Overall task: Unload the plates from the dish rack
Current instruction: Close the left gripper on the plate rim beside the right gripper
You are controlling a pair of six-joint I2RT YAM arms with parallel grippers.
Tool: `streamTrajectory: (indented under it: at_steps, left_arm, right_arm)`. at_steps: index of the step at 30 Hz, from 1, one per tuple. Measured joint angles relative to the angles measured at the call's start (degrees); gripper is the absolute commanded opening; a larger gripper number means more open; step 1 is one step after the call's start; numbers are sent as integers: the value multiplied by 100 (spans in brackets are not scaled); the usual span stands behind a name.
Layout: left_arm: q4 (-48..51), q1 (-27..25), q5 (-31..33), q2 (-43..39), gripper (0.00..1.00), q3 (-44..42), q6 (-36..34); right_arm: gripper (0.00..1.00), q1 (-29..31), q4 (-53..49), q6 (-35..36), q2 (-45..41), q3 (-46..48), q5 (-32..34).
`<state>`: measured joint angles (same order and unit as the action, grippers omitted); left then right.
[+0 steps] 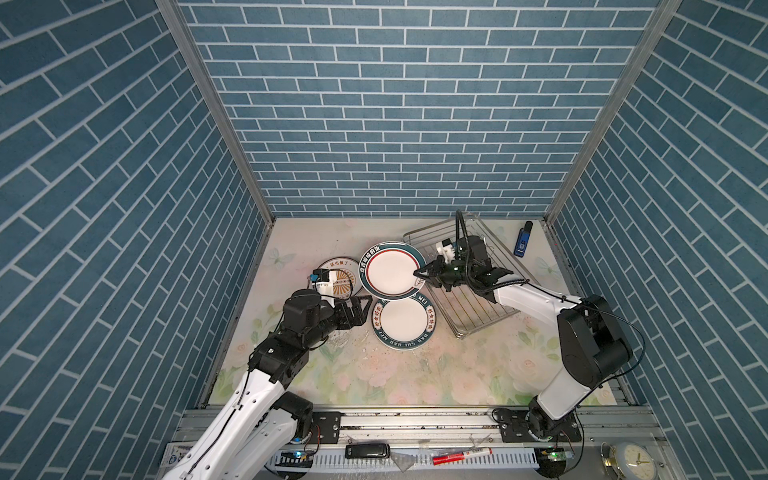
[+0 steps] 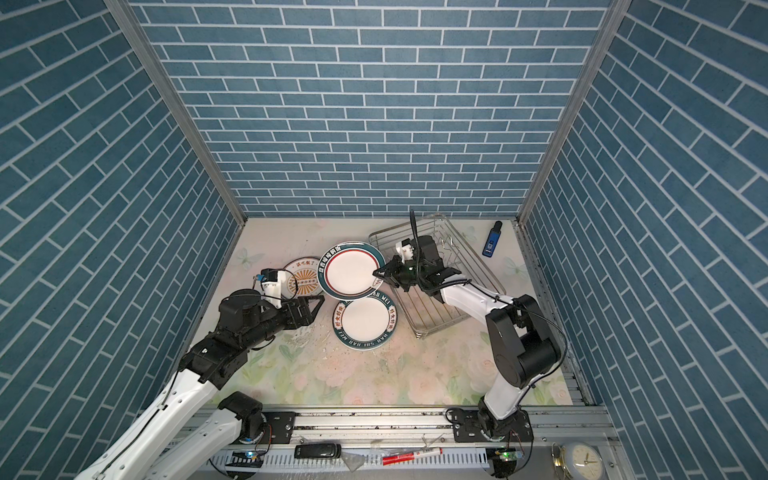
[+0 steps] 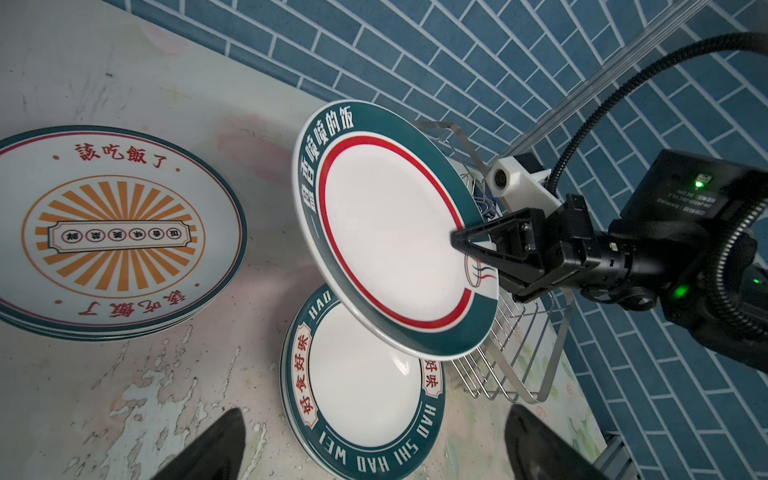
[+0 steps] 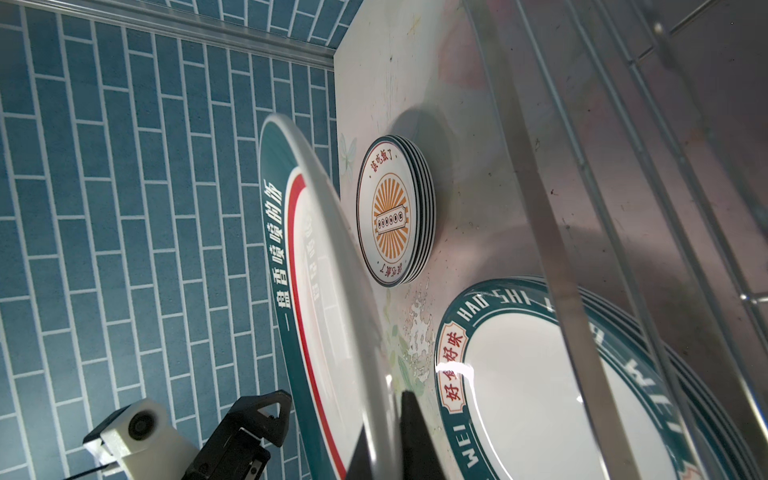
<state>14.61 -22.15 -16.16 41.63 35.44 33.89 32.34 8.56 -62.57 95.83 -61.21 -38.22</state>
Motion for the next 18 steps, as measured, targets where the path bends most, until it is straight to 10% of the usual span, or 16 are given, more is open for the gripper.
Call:
streamTrajectory:
  at_steps: [18]
  left_arm:
    - [-1191,667,-1259,1174,57,-44,675]
  right_arm:
    - [0,354,372,0,-350,345,-107]
